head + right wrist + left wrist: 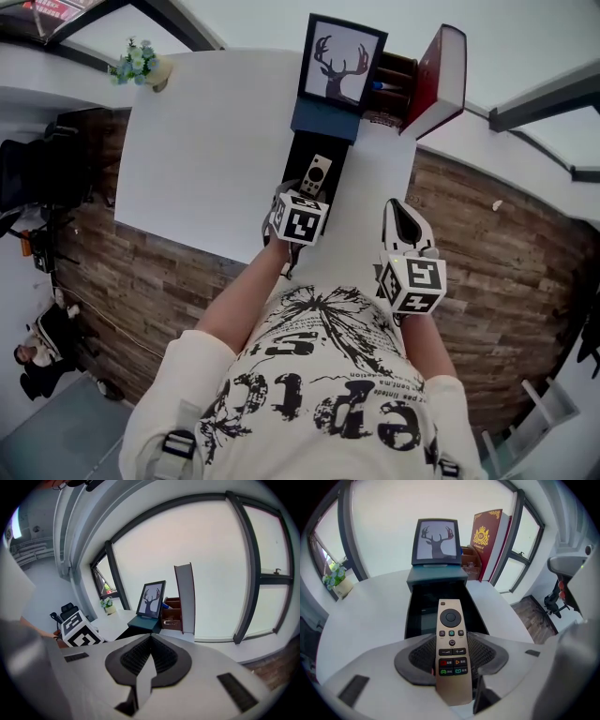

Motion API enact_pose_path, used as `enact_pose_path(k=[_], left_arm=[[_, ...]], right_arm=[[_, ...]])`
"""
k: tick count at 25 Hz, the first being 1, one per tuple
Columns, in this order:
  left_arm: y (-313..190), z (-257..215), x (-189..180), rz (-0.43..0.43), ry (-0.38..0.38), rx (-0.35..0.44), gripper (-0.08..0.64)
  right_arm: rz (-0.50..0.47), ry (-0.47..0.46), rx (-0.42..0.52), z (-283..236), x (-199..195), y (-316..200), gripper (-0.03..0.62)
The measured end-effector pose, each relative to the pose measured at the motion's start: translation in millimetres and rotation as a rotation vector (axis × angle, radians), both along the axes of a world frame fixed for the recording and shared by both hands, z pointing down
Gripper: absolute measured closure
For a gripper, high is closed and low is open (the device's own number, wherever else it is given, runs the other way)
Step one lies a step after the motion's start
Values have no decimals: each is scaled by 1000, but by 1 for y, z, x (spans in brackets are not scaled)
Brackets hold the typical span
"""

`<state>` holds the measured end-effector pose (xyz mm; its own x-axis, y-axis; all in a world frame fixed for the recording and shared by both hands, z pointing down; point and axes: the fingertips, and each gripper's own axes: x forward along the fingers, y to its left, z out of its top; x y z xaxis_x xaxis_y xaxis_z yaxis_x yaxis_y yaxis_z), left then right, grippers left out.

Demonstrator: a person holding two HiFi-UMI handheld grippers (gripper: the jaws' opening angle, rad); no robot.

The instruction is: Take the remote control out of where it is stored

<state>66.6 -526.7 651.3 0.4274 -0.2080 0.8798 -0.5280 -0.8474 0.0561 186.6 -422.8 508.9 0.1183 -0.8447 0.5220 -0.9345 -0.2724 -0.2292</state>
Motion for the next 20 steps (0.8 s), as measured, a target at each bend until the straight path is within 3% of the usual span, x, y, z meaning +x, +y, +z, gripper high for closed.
enact_pose_path(k=[4,10,16,20], left_arm=[[-3,-39,5,32,91,134,342],[4,-123,21,110,357,335,342],[6,-202,27,75,575,370,342],[5,-256,19,50,735,482,342]], right_arm=[[18,17,23,-11,-1,2,591],[26,50,62,-30,-8,-2,591],[9,84,123,-50,-17,-18,591],[-11,121,186,-73,-29,-29,591]])
